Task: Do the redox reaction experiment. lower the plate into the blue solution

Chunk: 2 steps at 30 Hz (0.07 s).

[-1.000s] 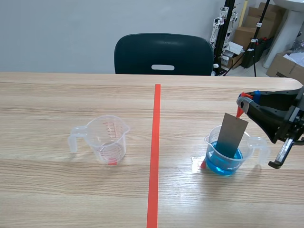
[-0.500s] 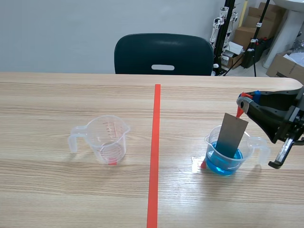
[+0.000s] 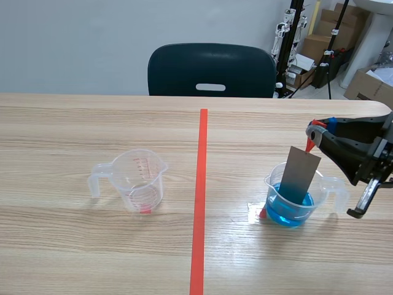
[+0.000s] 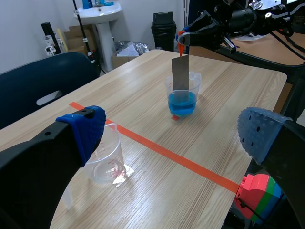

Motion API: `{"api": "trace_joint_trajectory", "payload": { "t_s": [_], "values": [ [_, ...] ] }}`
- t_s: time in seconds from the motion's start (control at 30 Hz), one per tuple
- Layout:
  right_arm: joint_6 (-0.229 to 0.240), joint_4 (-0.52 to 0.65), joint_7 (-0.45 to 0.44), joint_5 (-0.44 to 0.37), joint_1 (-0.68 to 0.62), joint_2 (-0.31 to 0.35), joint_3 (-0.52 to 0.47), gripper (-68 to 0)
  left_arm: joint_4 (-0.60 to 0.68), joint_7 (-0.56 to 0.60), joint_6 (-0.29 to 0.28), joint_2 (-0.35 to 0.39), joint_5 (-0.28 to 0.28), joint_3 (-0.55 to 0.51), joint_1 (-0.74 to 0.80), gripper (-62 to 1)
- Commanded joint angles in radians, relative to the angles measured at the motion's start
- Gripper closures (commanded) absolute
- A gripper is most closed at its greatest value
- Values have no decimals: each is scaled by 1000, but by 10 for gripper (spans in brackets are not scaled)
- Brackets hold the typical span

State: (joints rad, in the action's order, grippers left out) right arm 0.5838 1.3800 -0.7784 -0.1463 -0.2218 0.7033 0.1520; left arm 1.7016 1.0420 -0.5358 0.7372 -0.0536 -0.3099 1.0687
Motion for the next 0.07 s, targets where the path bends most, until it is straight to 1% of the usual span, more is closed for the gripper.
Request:
{"api": "trace_joint_trajectory", "payload": {
  "t_s": [0.0,0.03],
  "values": [
    [0,6,-17,-18,19,3,-7,-2,13,16,-2,-5,-11,3,-2,-581],
    [0,6,-17,-18,19,3,-7,-2,13,16,-2,-5,-11,3,-2,-581]
  ]
}}
